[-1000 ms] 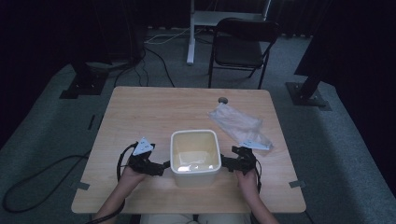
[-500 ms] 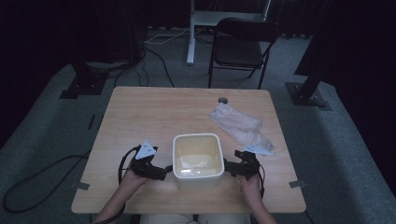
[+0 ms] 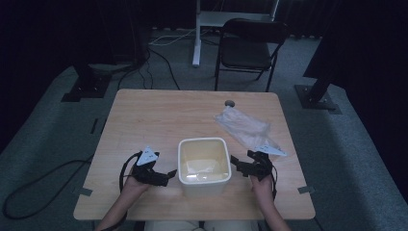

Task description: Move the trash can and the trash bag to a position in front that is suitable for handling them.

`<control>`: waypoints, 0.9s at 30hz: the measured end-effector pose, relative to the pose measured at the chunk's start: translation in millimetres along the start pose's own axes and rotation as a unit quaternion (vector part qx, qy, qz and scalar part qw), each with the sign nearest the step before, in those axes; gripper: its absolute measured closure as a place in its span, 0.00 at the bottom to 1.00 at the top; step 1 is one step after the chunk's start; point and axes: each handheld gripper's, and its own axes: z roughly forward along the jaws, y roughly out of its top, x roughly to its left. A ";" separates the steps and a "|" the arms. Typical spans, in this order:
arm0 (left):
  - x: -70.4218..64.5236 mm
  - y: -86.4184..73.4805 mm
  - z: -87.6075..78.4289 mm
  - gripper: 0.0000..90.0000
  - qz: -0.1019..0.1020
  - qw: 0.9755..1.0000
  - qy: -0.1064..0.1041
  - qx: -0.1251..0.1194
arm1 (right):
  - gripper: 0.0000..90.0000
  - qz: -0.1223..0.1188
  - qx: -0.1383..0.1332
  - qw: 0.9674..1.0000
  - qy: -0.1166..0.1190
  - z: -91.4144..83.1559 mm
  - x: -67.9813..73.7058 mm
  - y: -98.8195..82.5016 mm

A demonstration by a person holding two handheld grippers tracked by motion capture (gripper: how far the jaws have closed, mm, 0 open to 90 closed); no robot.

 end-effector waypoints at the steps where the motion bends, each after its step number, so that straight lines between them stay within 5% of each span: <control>1: 2.7 -3.3 -1.3 0.00 -0.006 1.000 0.001 -0.001 | 0.15 -0.002 0.001 1.000 0.002 -0.3 -3.8 3.0; 4: 10.1 -13.4 -5.6 0.00 -0.024 1.000 0.004 -0.005 | 0.16 -0.007 0.013 1.000 -0.011 1.0 -15.4 11.5; 7: 16.1 -22.6 -9.2 0.00 -0.033 0.999 0.008 -0.002 | 0.16 -0.011 0.011 1.000 0.006 3.0 -27.5 18.4; 9: 18.8 -28.3 -10.5 0.00 -0.043 0.999 0.009 -0.002 | 0.17 -0.017 0.017 1.000 -0.011 8.2 -31.5 24.9; 13: 23.1 -37.0 -12.7 0.00 -0.052 0.999 0.011 -0.005 | 0.29 -0.027 0.025 0.999 -0.004 23.4 -37.1 42.3; 17: 26.0 -42.2 -13.6 0.00 -0.063 0.998 0.012 -0.010 | 0.37 -0.028 0.036 0.999 0.017 47.3 -41.4 61.5; 27: 31.0 -47.5 -13.0 0.00 -0.075 0.997 0.011 -0.014 | 0.35 -0.064 0.075 0.995 -0.027 113.8 -42.9 86.0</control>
